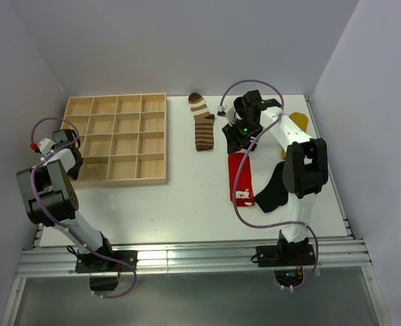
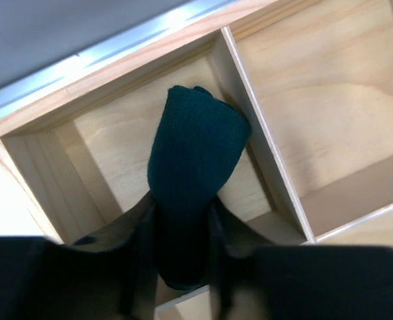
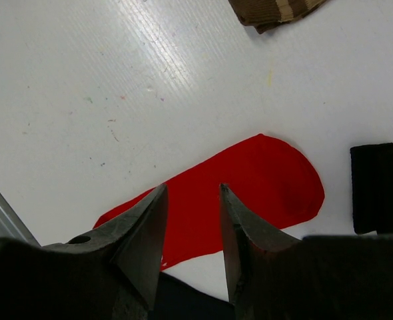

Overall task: Roll the socks
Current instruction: Place the sock in the storage box.

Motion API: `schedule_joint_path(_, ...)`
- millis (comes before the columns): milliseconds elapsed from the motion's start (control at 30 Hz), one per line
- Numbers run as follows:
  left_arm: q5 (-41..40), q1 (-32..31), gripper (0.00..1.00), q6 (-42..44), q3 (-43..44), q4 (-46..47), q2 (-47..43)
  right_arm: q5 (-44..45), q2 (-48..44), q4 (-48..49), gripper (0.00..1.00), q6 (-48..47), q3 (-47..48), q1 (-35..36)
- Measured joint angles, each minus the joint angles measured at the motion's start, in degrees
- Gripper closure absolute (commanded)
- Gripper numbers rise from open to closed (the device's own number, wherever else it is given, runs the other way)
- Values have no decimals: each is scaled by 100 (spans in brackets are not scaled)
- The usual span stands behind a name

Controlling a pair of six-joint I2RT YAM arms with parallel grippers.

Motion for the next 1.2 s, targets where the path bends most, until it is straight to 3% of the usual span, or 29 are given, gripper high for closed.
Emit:
schedule_joint_path(267,214,-13,49,-20,-83,-66,-153,42,-2,-72,56,-4,0,0)
schedule_joint_path(567,278,-61,42,-24,-81,-275,-420,92,-2,-146,56,-4,0,0)
schedule_joint_path(1200,168,-76,42,-68,-57,-634,-1211,289,-7,-208,56,2,98,39)
